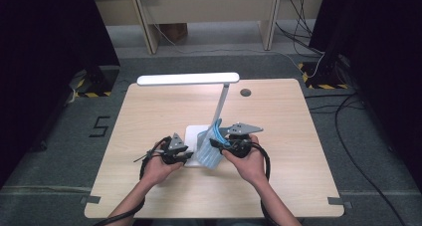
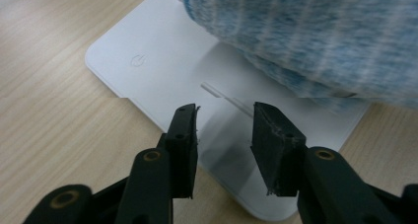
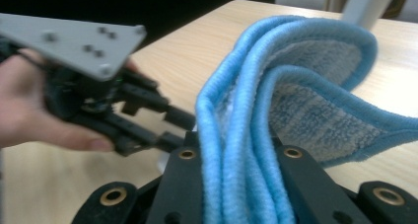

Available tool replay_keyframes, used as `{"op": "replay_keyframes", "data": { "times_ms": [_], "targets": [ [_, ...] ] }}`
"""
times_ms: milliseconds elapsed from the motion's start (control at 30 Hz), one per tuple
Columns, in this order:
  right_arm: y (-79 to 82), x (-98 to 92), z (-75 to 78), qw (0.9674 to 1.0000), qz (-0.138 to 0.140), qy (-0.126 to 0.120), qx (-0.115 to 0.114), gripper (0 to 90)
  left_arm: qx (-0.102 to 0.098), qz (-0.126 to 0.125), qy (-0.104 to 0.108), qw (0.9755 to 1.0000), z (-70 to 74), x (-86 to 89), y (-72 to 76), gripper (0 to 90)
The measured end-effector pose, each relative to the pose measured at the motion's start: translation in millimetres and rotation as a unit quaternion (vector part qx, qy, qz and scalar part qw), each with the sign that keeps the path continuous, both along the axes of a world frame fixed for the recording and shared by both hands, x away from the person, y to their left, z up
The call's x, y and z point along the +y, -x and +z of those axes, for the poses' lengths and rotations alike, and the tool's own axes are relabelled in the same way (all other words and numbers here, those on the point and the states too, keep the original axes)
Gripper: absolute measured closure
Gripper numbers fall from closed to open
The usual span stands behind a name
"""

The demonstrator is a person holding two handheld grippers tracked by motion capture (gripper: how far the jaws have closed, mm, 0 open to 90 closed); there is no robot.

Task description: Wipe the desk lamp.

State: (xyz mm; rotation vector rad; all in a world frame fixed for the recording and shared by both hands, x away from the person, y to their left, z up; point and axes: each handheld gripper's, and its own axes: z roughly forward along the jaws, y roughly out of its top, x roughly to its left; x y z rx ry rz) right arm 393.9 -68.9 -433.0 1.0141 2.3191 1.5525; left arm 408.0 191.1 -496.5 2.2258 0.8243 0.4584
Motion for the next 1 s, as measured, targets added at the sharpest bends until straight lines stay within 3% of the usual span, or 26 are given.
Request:
{"op": "replay_keyframes", "data": {
  "times_ms": [200, 367, 433, 533, 633, 733, 800, 900, 1000],
  "targets": [
    [5.9, -2.6, 1.7, 0.9999, 0.010, -0.008, 0.009, 80.6, -0.005, 0.021, 0.008, 0.9997, 5.7, 8.2, 0.4, 51.7],
    [2.5, -4.5, 3.7, 0.9999, 0.000, -0.016, 0.004, 80.5, -0.038, 0.041, 0.041, 0.9976, 32.9, 20.6, 7.1, 44.7],
    [0.0, -5.3, 4.5, 0.9998, -0.008, -0.020, 0.004, 80.5, -0.044, 0.033, 0.068, 0.9962, 43.4, 20.7, 11.3, 41.2],
    [-5.0, -4.3, 5.3, 0.9995, -0.016, -0.027, 0.004, 80.4, -0.051, -0.002, 0.093, 0.9943, 55.4, 11.3, 20.3, 33.0],
    [-10.3, 1.2, 5.7, 0.9993, -0.013, -0.034, 0.011, 80.4, -0.063, -0.051, 0.076, 0.9937, 60.4, -7.6, 29.7, 26.5],
    [-13.3, 10.5, 7.0, 0.9992, -0.006, -0.036, 0.015, 80.4, -0.068, -0.080, 0.055, 0.9930, 59.2, -25.2, 33.3, 21.1],
    [-13.9, 15.7, 8.1, 0.9992, -0.001, -0.038, 0.016, 80.4, -0.074, -0.079, 0.035, 0.9936, 56.0, -30.3, 30.9, 19.3],
    [-13.4, 19.7, 8.7, 0.9991, 0.006, -0.038, 0.016, 80.3, -0.072, -0.069, 0.032, 0.9945, 51.5, -30.1, 25.5, 17.5],
    [-13.4, 20.1, 7.1, 0.9990, 0.009, -0.038, 0.021, 80.4, -0.078, -0.072, 0.028, 0.9940, 49.8, -30.1, 24.3, 17.0]
  ]
}}
